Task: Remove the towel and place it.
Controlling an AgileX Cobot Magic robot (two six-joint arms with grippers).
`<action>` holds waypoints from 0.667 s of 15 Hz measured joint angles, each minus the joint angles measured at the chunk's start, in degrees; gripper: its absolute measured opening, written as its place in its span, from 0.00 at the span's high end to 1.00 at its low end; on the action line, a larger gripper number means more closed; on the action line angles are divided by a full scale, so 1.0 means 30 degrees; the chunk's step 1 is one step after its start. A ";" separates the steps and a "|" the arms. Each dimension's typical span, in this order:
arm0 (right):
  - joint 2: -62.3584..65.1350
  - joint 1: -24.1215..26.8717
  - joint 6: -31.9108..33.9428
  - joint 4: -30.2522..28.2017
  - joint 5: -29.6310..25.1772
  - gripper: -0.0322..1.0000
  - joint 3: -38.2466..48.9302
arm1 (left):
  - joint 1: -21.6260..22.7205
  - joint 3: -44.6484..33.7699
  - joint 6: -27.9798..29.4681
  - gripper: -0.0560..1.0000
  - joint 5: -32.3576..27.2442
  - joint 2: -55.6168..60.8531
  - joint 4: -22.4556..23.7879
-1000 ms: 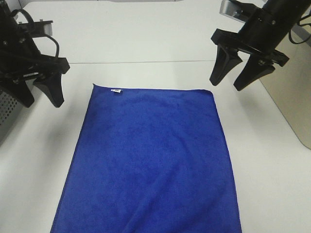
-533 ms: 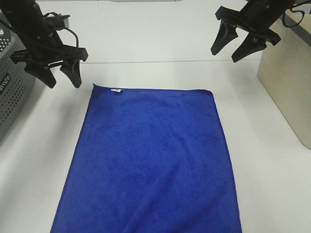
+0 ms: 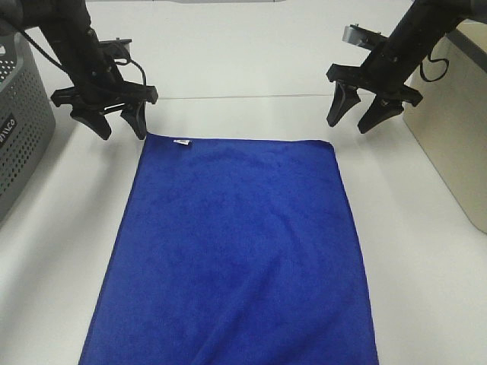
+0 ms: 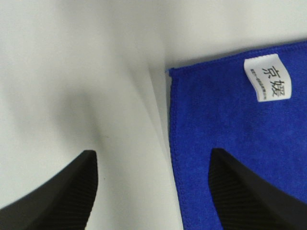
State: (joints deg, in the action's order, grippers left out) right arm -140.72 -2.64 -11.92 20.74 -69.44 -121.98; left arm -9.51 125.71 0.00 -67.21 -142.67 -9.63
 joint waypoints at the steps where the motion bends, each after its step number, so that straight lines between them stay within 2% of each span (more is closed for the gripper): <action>1: -0.0306 0.0000 -0.0019 0.0000 0.0000 0.34 0.0000 | 0.0000 0.0286 0.0000 0.37 0.0000 -0.0420 -0.0019; 10: -0.1948 0.0000 -0.0325 0.0191 0.0477 0.34 -0.0191 | 0.0000 0.0458 0.0000 0.37 0.1910 -0.1853 -0.0229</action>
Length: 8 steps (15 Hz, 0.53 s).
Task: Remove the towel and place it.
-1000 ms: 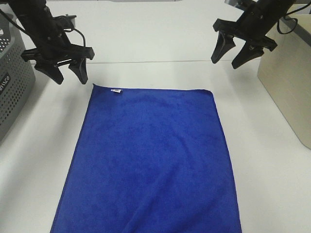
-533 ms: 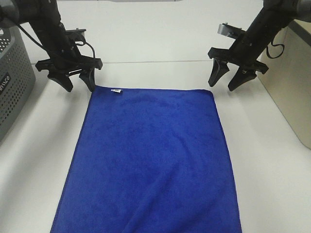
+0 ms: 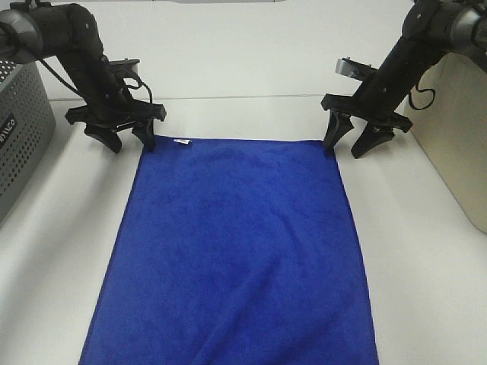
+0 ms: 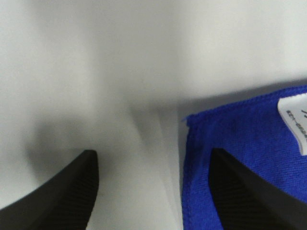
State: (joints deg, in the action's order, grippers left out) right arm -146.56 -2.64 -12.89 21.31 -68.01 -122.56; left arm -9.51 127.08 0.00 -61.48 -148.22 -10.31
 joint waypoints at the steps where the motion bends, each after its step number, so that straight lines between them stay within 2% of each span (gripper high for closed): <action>1: -0.0057 0.0000 -0.0019 0.0038 0.0057 0.34 -0.0038 | 0.0000 0.0038 0.0000 0.37 0.0267 -0.0057 -0.0057; 6: -0.0229 0.0000 -0.0019 0.0172 0.0076 0.34 -0.0172 | 0.0000 0.0153 -0.0325 0.37 0.0554 -0.0191 -0.0267; 8: -0.0229 -0.0420 -0.0057 0.0038 0.0248 0.34 -0.0210 | 0.0000 0.0153 -0.0840 0.37 0.0707 -0.0191 -0.1031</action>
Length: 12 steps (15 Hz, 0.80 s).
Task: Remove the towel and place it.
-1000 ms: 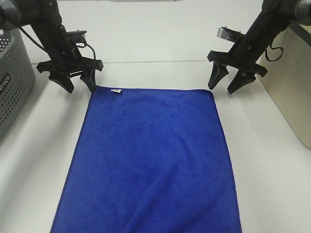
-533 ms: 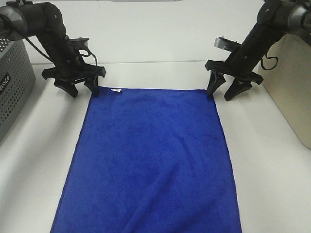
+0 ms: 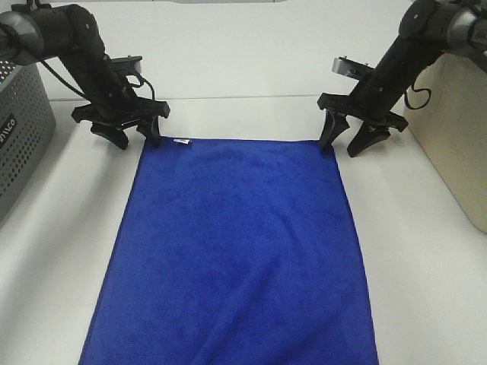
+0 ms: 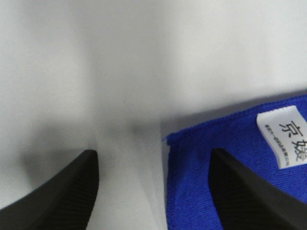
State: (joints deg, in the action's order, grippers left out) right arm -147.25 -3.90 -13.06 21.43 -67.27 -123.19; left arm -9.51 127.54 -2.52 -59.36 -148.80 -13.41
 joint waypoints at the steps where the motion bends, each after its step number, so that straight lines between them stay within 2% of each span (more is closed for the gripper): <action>1: 0.0000 -0.0325 0.0000 -0.0134 0.0248 0.34 0.0000 | 0.0000 0.0000 -0.0153 0.37 0.0038 -0.0038 -0.0306; 4: 0.0000 -0.1394 -0.0019 -0.0267 0.1375 0.34 0.0000 | -0.0038 0.0000 -0.0477 0.37 0.0134 -0.0134 -0.1623; 8: -0.0115 -0.2044 -0.0325 -0.0401 0.2063 0.34 0.0000 | -0.1261 0.0134 -0.1184 0.37 0.0840 -0.0420 -0.2464; 10: -0.0115 -0.2196 -0.0516 -0.0764 0.2024 0.36 -0.0057 | -0.1547 0.0210 -0.1184 0.42 0.0917 -0.0535 -0.2540; 12: -0.0115 -0.2215 -0.0535 -0.1203 0.1929 0.44 -0.0057 | -0.1547 0.0210 -0.1184 0.51 0.0917 -0.0535 -0.2559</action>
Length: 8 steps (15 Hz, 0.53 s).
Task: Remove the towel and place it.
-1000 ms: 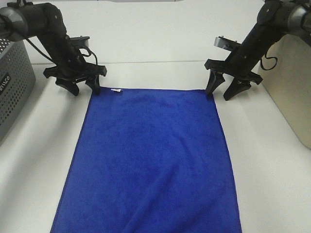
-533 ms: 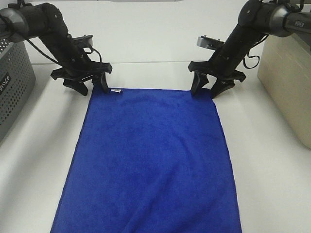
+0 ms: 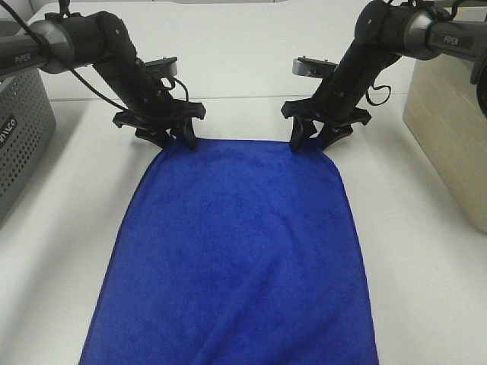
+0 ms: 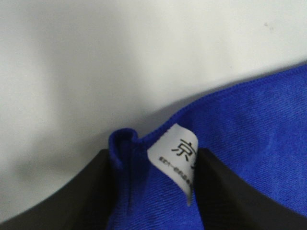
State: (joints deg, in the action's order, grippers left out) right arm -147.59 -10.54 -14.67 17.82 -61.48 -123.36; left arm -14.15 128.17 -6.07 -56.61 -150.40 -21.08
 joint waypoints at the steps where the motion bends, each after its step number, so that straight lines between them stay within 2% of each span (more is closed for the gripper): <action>1: -0.0038 -0.0019 0.0000 -0.0306 -0.0095 0.50 -0.0019 | 0.0000 0.0000 0.0000 0.57 0.0000 -0.0019 0.0134; 2: -0.0057 -0.0019 0.0000 -0.0535 -0.0153 0.56 -0.0019 | 0.0000 0.0000 0.0000 0.64 0.0000 -0.0038 0.0134; 5: -0.0115 -0.0019 0.0000 -0.0955 -0.0325 0.88 -0.0057 | 0.0000 0.0000 -0.0172 0.87 0.0000 -0.0115 0.0172; 6: -0.0115 -0.0019 0.0000 -0.0955 -0.0363 0.93 -0.0057 | 0.0000 0.0000 -0.0344 0.91 0.0038 -0.0134 0.0153; 8: -0.0115 -0.0019 0.0000 -0.0974 -0.0363 0.95 -0.0057 | 0.0000 0.0000 -0.0439 0.94 0.0057 -0.0172 0.0134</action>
State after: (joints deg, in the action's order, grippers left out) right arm -147.94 -10.60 -14.67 14.90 -62.57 -123.53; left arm -14.15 128.17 -7.39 -56.44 -150.92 -20.68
